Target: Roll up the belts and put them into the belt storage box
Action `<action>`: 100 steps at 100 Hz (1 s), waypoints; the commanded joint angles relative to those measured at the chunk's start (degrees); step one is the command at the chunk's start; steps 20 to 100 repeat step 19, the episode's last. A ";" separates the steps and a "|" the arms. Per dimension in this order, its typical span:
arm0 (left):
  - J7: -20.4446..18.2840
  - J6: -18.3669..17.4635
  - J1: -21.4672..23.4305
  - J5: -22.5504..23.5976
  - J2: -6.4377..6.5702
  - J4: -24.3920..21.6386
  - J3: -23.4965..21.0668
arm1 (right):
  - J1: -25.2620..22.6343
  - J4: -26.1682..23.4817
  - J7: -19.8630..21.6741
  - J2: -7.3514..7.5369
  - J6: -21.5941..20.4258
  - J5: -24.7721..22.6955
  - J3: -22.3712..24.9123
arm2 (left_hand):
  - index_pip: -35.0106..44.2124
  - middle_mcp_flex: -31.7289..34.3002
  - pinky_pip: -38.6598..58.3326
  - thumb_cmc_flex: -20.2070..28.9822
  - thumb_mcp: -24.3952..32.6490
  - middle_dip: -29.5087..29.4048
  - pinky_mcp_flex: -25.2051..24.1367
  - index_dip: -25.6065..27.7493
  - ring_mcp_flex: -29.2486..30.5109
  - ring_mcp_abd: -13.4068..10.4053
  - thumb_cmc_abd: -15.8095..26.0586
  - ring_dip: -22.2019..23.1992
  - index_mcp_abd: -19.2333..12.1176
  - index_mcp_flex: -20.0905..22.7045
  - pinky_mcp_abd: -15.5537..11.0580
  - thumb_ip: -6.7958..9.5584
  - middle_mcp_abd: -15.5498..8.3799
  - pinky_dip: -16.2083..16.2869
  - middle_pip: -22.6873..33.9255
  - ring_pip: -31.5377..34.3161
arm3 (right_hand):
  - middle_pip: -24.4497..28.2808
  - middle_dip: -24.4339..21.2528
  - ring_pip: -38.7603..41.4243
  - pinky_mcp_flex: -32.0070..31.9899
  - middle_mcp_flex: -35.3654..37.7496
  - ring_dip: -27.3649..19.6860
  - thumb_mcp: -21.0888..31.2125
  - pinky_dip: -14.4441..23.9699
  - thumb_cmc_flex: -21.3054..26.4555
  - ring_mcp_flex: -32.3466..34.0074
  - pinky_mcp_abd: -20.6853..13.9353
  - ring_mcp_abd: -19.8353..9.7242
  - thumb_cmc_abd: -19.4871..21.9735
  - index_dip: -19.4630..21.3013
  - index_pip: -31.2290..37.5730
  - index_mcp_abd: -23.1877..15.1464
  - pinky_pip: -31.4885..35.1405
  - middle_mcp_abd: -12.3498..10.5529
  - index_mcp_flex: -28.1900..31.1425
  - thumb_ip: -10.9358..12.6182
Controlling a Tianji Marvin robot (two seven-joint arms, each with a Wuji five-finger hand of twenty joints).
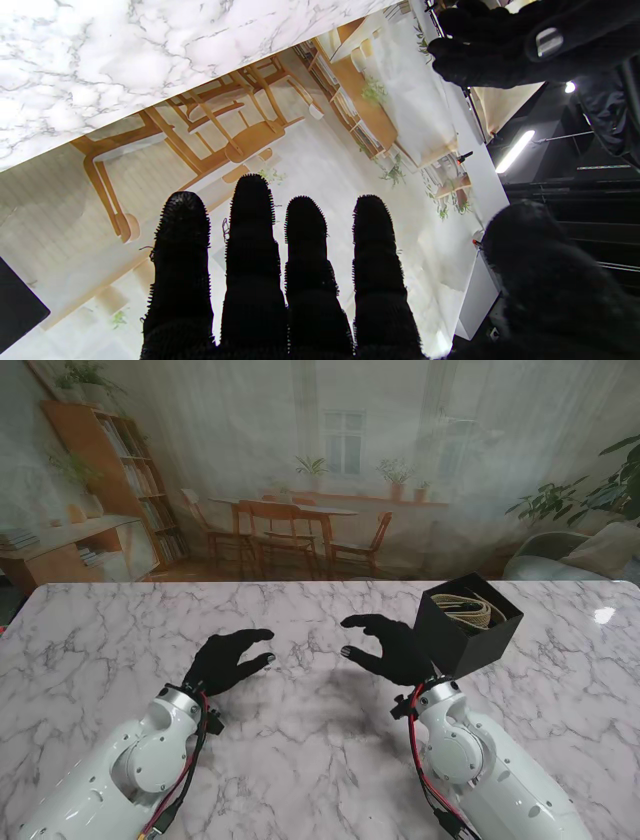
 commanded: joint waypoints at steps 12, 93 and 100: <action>-0.67 -0.11 -0.19 0.23 0.14 -0.33 -0.29 | 0.39 1.13 0.37 -0.16 0.00 0.68 -0.75 | -1.03 -1.23 -0.08 0.04 -1.66 -0.75 -1.14 -0.48 -0.76 0.12 2.20 -0.83 0.46 0.10 0.95 -0.44 -0.20 0.86 -1.58 -1.38 | 1.19 0.45 -0.69 -1.09 0.33 0.32 1.37 0.38 -1.43 -0.40 -0.68 -1.35 1.54 -0.80 0.97 -1.68 0.56 -0.85 0.78 0.28; -0.72 -0.27 0.14 0.86 0.25 -0.79 -0.43 | 0.43 1.15 0.51 0.07 -0.07 -0.26 -1.07 | -1.05 -1.30 -0.08 -0.11 -1.72 -0.83 -1.05 -0.47 -0.67 0.10 2.20 -0.87 0.30 0.22 0.96 -0.46 -0.34 0.88 -1.66 -1.35 | 1.24 0.48 -0.69 -1.01 0.23 0.32 1.28 0.46 -1.61 -0.51 -0.63 -1.29 1.66 -0.88 0.97 -1.69 0.61 -0.74 0.73 0.24; -0.72 -0.27 0.14 0.86 0.25 -0.79 -0.43 | 0.43 1.15 0.51 0.07 -0.07 -0.26 -1.07 | -1.05 -1.30 -0.08 -0.11 -1.72 -0.83 -1.05 -0.47 -0.67 0.10 2.20 -0.87 0.30 0.22 0.96 -0.46 -0.34 0.88 -1.66 -1.35 | 1.24 0.48 -0.69 -1.01 0.23 0.32 1.28 0.46 -1.61 -0.51 -0.63 -1.29 1.66 -0.88 0.97 -1.69 0.61 -0.74 0.73 0.24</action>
